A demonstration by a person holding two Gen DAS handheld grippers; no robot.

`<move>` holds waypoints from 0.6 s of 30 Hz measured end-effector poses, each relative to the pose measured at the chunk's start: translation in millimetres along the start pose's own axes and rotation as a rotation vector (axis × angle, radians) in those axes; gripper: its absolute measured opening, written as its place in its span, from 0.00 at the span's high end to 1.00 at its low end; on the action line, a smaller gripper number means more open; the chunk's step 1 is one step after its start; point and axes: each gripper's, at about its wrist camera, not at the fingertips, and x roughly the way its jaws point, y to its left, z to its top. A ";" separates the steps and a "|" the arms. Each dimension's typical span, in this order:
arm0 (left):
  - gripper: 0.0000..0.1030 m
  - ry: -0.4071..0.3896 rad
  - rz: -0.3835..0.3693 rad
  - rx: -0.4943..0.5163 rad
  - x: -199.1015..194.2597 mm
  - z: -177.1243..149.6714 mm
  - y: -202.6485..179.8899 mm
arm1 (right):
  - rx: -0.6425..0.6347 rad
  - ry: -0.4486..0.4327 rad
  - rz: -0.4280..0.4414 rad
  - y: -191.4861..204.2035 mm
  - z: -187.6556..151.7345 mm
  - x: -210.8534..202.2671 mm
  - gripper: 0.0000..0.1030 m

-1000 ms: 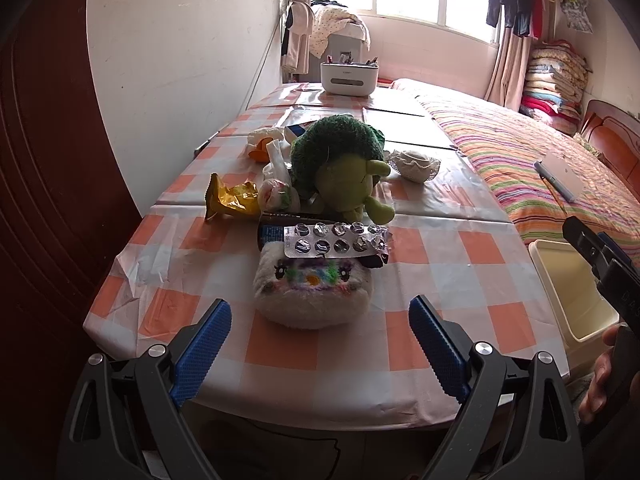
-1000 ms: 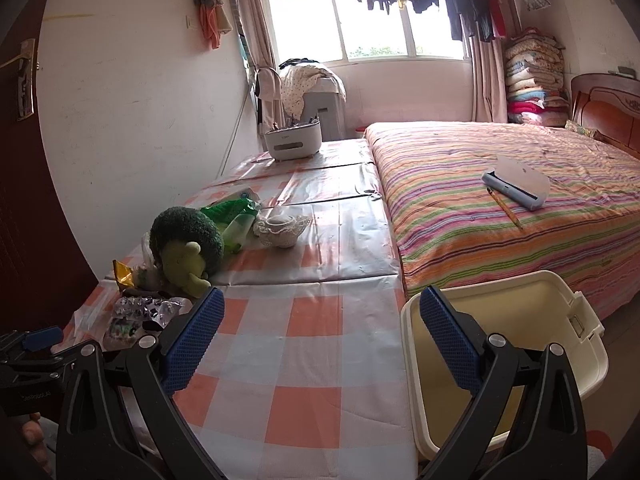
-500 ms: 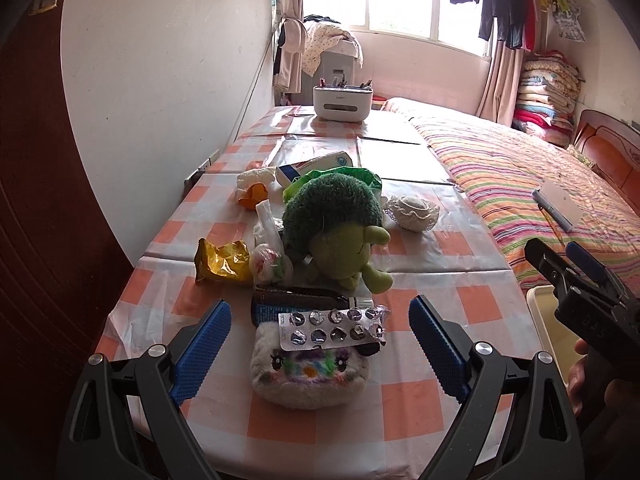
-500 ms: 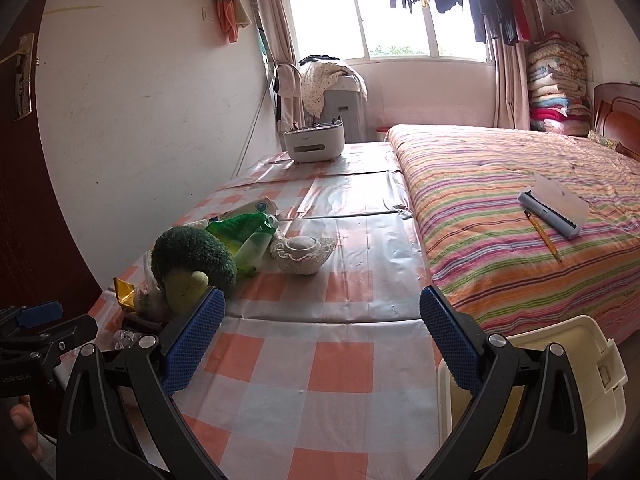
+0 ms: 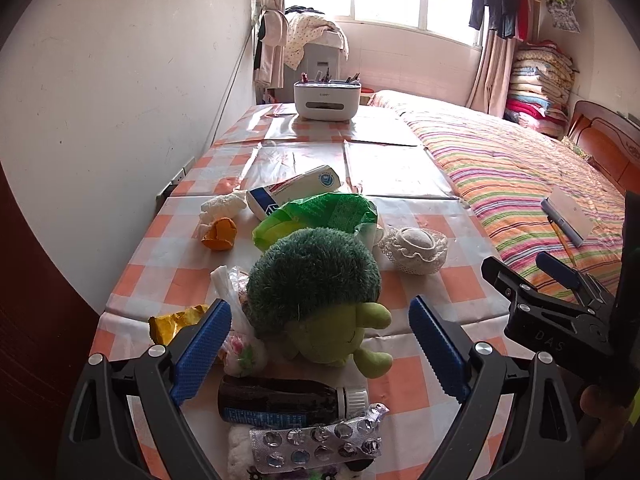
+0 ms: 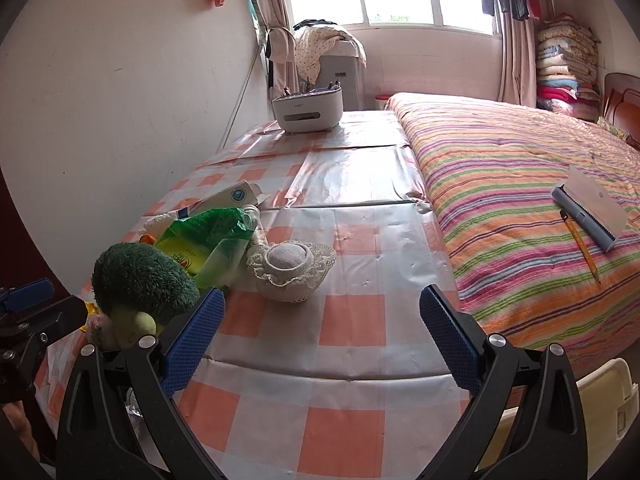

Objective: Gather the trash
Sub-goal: 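Grasp the green plush broccoli with the left tool while the right tool grasps the lace cap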

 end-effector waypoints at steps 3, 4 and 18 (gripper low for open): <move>0.15 0.021 0.000 -0.016 15.5 5.3 4.0 | 0.005 0.032 0.002 0.8 3.7 17.3 0.06; 0.15 0.028 0.002 -0.015 21.0 7.0 4.8 | 0.005 0.039 0.000 2.0 4.9 22.7 0.06; 0.15 0.097 -0.004 -0.011 68.9 14.7 7.3 | 0.015 0.177 0.031 7.2 17.4 93.6 0.06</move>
